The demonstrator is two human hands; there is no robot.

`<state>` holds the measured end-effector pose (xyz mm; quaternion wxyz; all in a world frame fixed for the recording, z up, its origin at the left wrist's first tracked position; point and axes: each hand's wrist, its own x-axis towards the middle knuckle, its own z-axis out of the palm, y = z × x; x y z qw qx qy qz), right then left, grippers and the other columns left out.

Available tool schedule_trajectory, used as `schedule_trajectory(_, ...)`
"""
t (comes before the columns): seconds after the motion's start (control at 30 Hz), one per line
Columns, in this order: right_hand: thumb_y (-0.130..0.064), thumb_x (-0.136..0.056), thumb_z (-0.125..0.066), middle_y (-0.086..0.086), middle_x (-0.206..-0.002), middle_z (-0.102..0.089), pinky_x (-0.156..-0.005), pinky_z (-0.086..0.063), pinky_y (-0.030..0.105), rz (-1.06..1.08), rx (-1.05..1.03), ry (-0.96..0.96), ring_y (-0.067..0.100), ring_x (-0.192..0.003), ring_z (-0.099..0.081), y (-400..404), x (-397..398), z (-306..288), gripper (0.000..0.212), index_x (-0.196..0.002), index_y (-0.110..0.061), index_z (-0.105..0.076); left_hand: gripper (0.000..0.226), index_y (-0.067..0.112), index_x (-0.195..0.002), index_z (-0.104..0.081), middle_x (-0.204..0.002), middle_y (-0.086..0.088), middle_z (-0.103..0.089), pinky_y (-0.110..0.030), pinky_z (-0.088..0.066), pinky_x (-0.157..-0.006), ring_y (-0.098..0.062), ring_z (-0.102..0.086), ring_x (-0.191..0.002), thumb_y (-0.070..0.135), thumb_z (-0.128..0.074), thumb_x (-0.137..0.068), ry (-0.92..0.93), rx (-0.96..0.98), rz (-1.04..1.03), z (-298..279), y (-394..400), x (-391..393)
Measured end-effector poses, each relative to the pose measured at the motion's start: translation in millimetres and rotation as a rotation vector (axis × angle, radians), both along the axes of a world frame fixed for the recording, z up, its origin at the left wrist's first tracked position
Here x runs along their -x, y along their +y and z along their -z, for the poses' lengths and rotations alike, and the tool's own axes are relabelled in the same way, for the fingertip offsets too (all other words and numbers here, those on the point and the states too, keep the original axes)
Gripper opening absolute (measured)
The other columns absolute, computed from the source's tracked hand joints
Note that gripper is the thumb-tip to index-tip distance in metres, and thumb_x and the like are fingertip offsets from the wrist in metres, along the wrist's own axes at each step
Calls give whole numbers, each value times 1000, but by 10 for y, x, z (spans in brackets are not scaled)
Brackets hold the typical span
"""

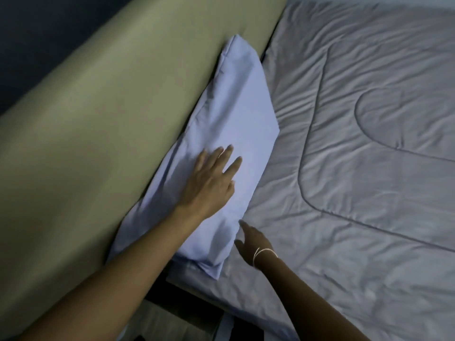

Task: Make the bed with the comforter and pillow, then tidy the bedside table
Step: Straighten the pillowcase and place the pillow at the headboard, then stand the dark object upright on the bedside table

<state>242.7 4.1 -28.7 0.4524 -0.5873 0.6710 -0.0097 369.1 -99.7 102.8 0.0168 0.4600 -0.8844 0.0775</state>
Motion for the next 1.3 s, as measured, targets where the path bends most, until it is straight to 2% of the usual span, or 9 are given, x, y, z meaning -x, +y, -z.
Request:
schedule_trajectory(0.1, -29, -96, -50, 6, -154, -31, -111, -31, 33, 63, 79, -54, 25, -137, -36, -148, 43, -126, 68, -153, -22, -13, 63, 17, -146, -31, -158, -12, -14, -53, -15, -115, -30, -14, -146, 37, -54, -91, -215, -35, -43, 316, -154, -199)
schedule_trajectory(0.17, -27, -95, -50, 4, -157, -26, -113, -29, 31, 56, 85, -74, 24, -140, -33, -183, 21, -165, 71, -153, -23, -9, 64, 16, -145, -34, -160, -9, -10, -53, -16, -116, -32, -9, -146, 36, -56, -88, -236, -20, -30, 388, -50, -400)
schedule_trajectory(0.37, -38, -93, -51, 8, -160, -11, -109, -35, 50, 10, 83, 76, 35, -140, -29, -109, 42, -358, 79, -151, -35, 3, 61, 17, -139, -47, -159, -8, -15, -53, -18, -116, -37, -11, -145, 25, -63, -80, -227, -29, -11, 469, 445, -674)
schedule_trajectory(0.53, -52, -95, -42, 5, -161, -4, -113, -27, 51, 47, 219, 277, 33, -147, -11, -80, 264, -785, 76, -150, -36, 7, 57, 17, -123, -62, -150, -10, -38, -58, -24, -110, -41, -29, -139, 12, -72, -67, -172, -73, -146, 349, 581, -499)
schedule_trajectory(0.7, -58, -94, -35, 1, -162, 2, -117, -16, 52, 51, 338, 388, 31, -148, 2, -83, 535, -1213, 72, -150, -39, 7, 65, 15, -114, -69, -136, -19, -53, -55, -6, -111, -39, -46, -128, 11, -82, -50, -99, -99, -256, 102, 640, -187)
schedule_trajectory(0.83, -63, -93, -28, 1, -162, 5, -117, -9, 56, 42, 446, 466, 30, -148, 7, -84, 734, -1467, 71, -150, -39, 7, 69, 15, -115, -68, -135, -20, -53, -59, -25, -109, -40, -48, -127, 16, -83, -48, -10, -85, -332, -103, 702, -40)
schedule_trajectory(1.03, -66, -92, -24, 2, -161, 9, -115, -1, 60, -23, 543, 477, 30, -147, 12, 178, 1034, -1690, 72, -150, -38, 8, 72, 15, -114, -69, -132, -21, -56, -60, -39, -100, -40, -53, -122, 24, -88, -45, -4, -80, -465, -291, 1071, 129)
schedule_trajectory(1.2, -66, -91, -28, 3, -161, 9, -114, 0, 62, -123, 579, 443, 30, -147, 13, 544, 1401, -1754, 73, -150, -38, 6, 73, 14, -113, -69, -130, -21, -57, -62, -43, -94, -40, -55, -119, 22, -90, -43, 43, -58, -590, -328, 1626, 387)
schedule_trajectory(1.3, -67, -91, -28, 3, -161, 10, -114, -1, 62, -190, 593, 431, 31, -147, 12, 736, 1570, -1724, 74, -150, -38, 6, 69, 16, -122, -63, -140, -20, -48, -61, -37, -101, -38, -46, -129, 24, -84, -58, 102, -75, -663, -336, 2011, 547)
